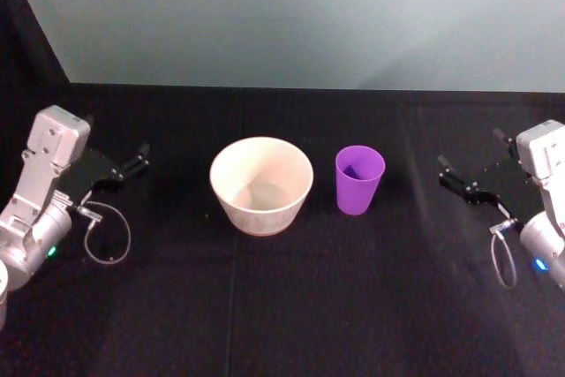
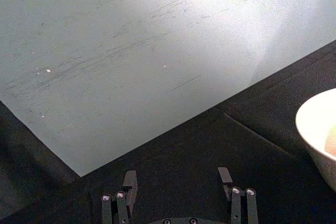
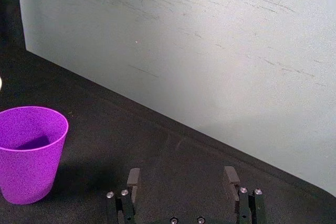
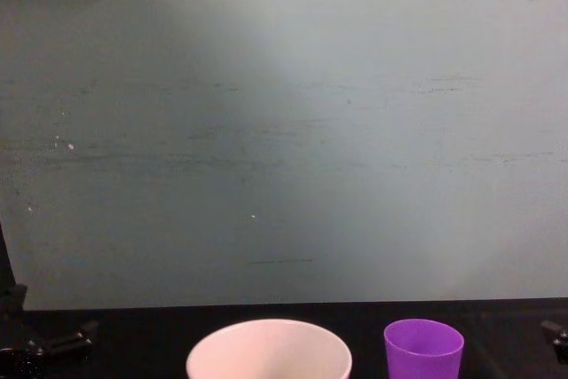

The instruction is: Pick up the cup and pour the mung beans from the cup into the bowl.

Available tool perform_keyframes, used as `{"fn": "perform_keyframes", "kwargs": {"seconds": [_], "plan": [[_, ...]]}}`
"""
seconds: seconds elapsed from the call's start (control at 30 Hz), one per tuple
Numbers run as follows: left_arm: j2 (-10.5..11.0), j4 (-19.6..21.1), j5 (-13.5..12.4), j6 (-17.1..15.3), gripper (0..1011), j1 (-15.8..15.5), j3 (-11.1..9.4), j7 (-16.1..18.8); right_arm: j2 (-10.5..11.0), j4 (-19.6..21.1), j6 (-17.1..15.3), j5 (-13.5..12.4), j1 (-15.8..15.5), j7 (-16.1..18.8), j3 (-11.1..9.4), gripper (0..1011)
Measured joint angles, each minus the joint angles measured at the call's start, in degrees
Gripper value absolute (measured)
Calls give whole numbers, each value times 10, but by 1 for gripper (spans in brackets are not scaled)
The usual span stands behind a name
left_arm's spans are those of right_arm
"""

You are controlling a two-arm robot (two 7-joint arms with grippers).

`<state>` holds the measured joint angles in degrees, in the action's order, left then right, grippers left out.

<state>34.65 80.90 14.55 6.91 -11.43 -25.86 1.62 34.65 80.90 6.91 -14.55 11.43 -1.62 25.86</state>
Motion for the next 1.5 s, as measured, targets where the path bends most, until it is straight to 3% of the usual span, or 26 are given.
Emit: {"fn": "perform_keyframes", "kwargs": {"seconds": [0.6, 0.97, 1.17, 1.5], "plan": [[0, 0, 0, 0, 1000, 0, 0, 0, 0, 1, 0, 0, -1, 0, -1, 1003], [0, 0, 0, 0, 1000, 0, 0, 0, 0, 42, 0, -24, -54, 50, -7, 1003], [0, 0, 0, 0, 1000, 0, 0, 0, -22, 42, 4, -32, -61, 81, 5, 1003], [0, 0, 0, 0, 1000, 0, 0, 0, -77, 2, 11, -51, -38, 120, 10, 1003]]}}
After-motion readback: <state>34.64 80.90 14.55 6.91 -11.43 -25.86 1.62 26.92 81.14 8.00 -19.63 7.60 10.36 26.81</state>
